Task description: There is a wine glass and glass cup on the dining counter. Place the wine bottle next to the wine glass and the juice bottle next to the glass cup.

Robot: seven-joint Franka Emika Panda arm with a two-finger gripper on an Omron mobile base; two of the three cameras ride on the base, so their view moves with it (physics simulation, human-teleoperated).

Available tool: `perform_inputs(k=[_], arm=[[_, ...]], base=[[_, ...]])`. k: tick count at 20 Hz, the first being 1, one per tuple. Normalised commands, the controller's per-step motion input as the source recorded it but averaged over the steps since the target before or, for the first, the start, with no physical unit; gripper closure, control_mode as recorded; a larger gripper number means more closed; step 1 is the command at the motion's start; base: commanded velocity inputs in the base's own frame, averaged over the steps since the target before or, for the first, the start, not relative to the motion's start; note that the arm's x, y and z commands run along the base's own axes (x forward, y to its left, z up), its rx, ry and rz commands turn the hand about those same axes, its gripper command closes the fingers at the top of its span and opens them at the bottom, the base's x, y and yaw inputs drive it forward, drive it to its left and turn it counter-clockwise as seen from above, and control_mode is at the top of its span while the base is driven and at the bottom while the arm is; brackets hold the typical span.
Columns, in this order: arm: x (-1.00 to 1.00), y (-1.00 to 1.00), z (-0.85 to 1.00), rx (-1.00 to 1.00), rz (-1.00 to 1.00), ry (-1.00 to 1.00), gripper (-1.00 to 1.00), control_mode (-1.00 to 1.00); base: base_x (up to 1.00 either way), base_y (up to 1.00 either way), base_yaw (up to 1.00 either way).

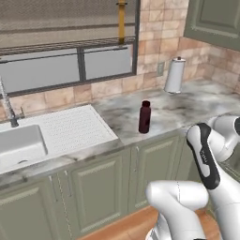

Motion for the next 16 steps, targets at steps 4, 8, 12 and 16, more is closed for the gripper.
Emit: perform_inputs(k=[4, 8, 12, 16], arm=[[0.0, 0.0, 0.0, 0.0, 0.0, 0.0, -1.0, 1.0], [0.0, 0.0, 0.0, 0.0, 0.0, 0.0, -1.0, 1.0], [0.0, 0.0, 0.0, 0.0, 0.0, 0.0, -1.0, 1.0], [0.0, 0.0, 0.0, 0.0, 0.0, 0.0, -1.0, 1.0]], base=[[0.16, -0.69, 0.08], [0.39, -0.44, 0.13], [0.76, 0.02, 0.12], [0.65, -0.03, 0.26]])
